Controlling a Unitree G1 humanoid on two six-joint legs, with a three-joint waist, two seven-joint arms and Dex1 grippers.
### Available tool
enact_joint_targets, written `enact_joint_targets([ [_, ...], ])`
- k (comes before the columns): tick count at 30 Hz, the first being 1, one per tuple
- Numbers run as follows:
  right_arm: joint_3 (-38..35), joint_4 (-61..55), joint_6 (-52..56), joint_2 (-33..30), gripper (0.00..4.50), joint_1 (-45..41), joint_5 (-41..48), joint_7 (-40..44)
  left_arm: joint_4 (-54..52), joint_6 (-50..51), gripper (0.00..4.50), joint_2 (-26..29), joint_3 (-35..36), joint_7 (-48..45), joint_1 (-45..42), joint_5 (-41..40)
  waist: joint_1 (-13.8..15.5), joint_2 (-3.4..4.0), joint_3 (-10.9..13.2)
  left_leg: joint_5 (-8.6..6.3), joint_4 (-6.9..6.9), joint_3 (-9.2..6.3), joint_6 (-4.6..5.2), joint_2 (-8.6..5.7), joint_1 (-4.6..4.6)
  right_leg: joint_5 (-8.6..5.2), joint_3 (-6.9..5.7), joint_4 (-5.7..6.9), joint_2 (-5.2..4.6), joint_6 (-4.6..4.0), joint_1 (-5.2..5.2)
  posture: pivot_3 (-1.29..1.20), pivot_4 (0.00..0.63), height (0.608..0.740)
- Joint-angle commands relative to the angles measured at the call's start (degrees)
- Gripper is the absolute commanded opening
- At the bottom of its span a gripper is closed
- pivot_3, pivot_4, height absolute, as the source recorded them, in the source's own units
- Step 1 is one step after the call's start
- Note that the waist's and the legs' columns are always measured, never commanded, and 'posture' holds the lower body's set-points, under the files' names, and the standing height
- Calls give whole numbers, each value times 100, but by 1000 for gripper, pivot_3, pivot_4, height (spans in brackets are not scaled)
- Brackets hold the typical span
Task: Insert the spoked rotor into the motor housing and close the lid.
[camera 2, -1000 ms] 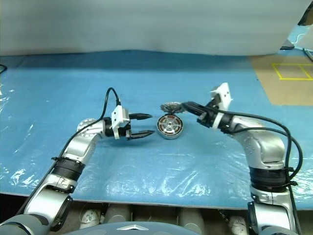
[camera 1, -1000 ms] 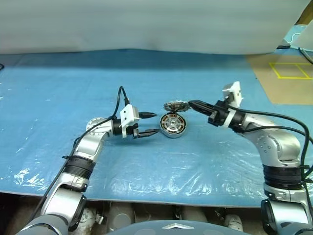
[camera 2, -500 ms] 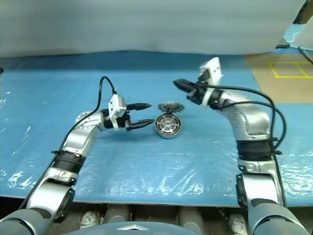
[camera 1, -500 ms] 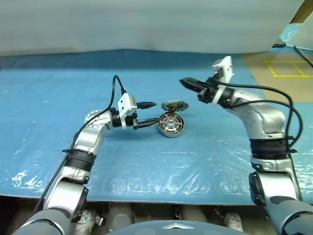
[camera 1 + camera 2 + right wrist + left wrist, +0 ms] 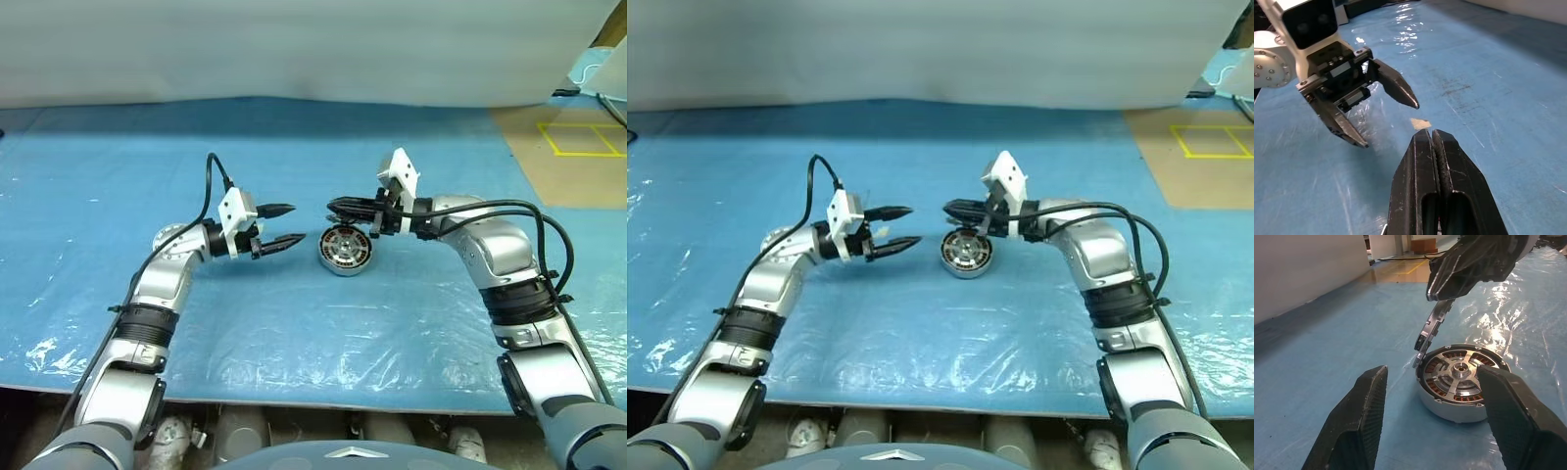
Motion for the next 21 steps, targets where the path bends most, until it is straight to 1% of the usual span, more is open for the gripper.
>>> enact_joint_targets([
  [1, 98, -293, 36, -40, 35, 151, -26, 57, -245, 9, 3031, 0, 6, 2, -42, -57, -1, 0, 0, 0, 0, 0, 0, 0, 1, -1, 0, 1, 0, -1, 0, 0, 150, 740],
  [6, 239, -128, -72, 131, 35, 413, -252, -162, -135, -13, 3031, -31, -17, -18, -182, -31, -7, 0, 0, 0, 3, 0, 0, -1, 3, -1, 3, 2, 0, -1, 0, 0, 150, 740],
  [8, 145, -282, 50, 216, 35, 517, -103, -204, -133, -9, 3031, -34, -21, -30, -199, -31, -8, 0, 0, 0, 3, 0, 0, -1, 3, -1, 2, 3, 0, -2, 0, 0, 150, 740],
  [10, -195, -544, 443, 351, 35, 511, 400, -237, -143, 1, 3031, -26, -21, -49, -195, -39, -17, 0, 0, 0, 2, 0, 0, -2, 3, -1, 3, 3, 0, -1, 0, 0, 150, 740],
  [13, -1035, -895, 1204, 526, 35, 231, 1528, -402, -146, 12, 3031, -9, -24, -73, -184, -39, -19, 0, 0, 0, 1, 0, 0, -1, 2, 0, 3, 2, 0, -1, -1, 0, 150, 740],
  [14, -1338, -874, 1317, 568, 35, 86, 1749, -581, -151, 21, 3031, -7, -24, -83, -180, -45, -17, 0, 0, 0, 1, 0, 0, -2, 2, -1, 3, 3, 0, -1, -2, 0, 150, 740],
  [16, -1667, -790, 1428, 600, 35, -87, 1939, -863, -156, 33, 3031, -10, -23, -97, -176, -53, -14, 0, 0, 0, 3, 0, 0, -2, 3, 0, 4, 4, -1, -2, -1, 0, 150, 740],
  [19, -1839, -506, 1339, 480, 35, -275, 1822, -1056, -158, 41, 3031, -23, -31, -106, -167, -52, -7, -1, 0, 0, 3, 0, 0, -1, 12, -1, 4, 7, 0, -3, 4, 0, 150, 740],
  [21, -1433, -77, 840, 248, 35, -322, 1054, -1160, -133, 22, 3031, -47, -47, -111, -167, -43, -9, -1, -1, 0, 2, 1, -1, -3, 11, -1, 4, 5, -1, -3, 4, 0, 150, 740],
])
